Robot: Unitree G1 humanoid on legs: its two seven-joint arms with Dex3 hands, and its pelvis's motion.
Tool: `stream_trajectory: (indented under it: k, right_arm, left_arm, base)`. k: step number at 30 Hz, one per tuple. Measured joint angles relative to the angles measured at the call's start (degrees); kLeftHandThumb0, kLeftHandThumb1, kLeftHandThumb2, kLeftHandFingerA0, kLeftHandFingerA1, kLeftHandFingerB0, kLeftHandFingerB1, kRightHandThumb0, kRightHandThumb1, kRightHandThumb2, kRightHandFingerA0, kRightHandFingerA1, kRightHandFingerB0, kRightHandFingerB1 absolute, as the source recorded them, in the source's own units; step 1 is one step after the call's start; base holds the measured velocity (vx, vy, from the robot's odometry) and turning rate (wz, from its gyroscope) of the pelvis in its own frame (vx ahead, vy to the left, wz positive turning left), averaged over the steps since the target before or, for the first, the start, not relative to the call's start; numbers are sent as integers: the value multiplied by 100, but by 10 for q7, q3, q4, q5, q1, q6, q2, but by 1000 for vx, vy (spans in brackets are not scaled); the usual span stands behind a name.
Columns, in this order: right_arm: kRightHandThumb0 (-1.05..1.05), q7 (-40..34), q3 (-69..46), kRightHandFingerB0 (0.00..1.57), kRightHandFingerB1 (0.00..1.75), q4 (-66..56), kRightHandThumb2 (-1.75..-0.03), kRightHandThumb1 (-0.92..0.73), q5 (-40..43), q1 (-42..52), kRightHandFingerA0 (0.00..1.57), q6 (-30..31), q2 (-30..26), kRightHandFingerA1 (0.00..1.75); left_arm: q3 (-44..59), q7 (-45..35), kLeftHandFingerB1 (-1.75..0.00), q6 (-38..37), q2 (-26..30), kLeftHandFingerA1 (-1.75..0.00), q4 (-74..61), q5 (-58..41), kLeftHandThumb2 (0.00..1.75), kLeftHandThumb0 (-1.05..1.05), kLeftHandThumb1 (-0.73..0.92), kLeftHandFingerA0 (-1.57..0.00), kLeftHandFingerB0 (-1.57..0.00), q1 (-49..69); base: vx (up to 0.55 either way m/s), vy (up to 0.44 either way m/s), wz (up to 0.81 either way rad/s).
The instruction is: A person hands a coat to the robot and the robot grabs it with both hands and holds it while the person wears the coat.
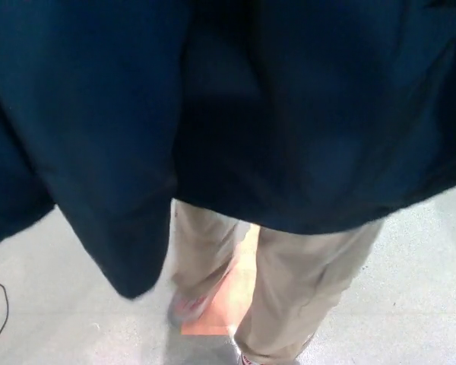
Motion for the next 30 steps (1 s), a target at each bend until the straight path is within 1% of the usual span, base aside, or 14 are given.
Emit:
stream_trajectory:
  k: [2,3,6,7,11,12,13,14,15,16,17,18,19,30]
  right_arm:
    - [-43,0,1,90,153,0,-65,-83,-2,0,97,0,0,175]
    - [-43,0,1,91,150,0,-65,-83,-3,0,96,0,0,175]
    - [-41,-1,1,90,154,1,-65,-83,-4,0,98,0,0,174]
    - [-41,-2,1,90,156,1,-65,-83,-5,0,99,0,0,174]
    - [-41,-4,2,89,155,0,-66,-82,-7,0,96,0,0,175]
    - [-41,-4,2,89,155,0,-65,-82,-9,0,96,0,0,175]
    - [-41,-5,2,83,161,0,-65,-83,-10,-1,95,0,0,175]
    - [-41,-5,2,83,162,0,-65,-83,-10,-1,95,0,0,175]
    - [-41,-5,2,83,162,0,-65,-83,-11,-2,95,0,0,175]
    - [-41,-5,2,86,158,0,-65,-83,-11,-2,96,0,0,175]
    - [-41,-5,2,86,158,0,-65,-83,-11,-3,96,0,0,175]
    - [-40,-5,2,88,156,0,-65,-83,-12,-4,98,0,0,175]
    - [-40,-5,2,89,157,0,-65,-83,-12,-4,100,0,0,175]
    - [-39,-8,2,86,163,-1,-66,-82,-13,-5,99,-1,0,175]
  left_arm:
    - [0,0,-136,0,0,-175,0,0,69,-43,80,-89,-69,0]
    - [0,0,-112,0,0,-138,0,0,100,-43,64,-117,-78,0]
    - [-1,0,-130,0,0,-175,0,2,67,-42,80,-88,-71,0]
    - [-1,0,-112,0,0,-138,0,2,98,-42,62,-119,-80,0]
    - [-1,-1,-109,0,0,-136,0,3,101,-40,63,-120,-82,-1]
    - [-2,-1,-124,0,0,-174,0,4,67,-41,79,-89,-76,-1]
    - [-2,-1,-108,0,0,-136,0,4,102,-40,64,-118,-80,-2]
    - [-2,-1,-107,0,0,-135,0,4,102,-40,64,-118,-80,-2]
    - [-2,-1,-107,0,0,-135,0,5,102,-40,64,-118,-80,-2]
    - [-2,-1,-132,0,0,-175,1,5,68,-42,80,-89,-71,-3]
    - [-2,-1,-132,0,0,-175,1,5,68,-42,80,-89,-71,-5]
    - [-2,-1,-111,0,0,-138,1,5,99,-43,63,-119,-79,-5]
    - [-2,-1,-146,0,1,-175,1,6,64,-40,79,-91,-70,-5]
    - [-4,6,-151,0,4,-175,1,7,64,-41,80,-91,-67,-6]
  base:
    - [0,0,0]
    - [0,0,0]
    - [0,0,0]
    - [0,0,0]
    - [0,0,0]
    - [0,0,0]
    - [0,0,0]
    - [0,0,0]
    - [0,0,0]
    - [0,0,0]
    - [0,0,0]
    - [0,0,0]
    - [0,0,0]
    - [0,0,0]
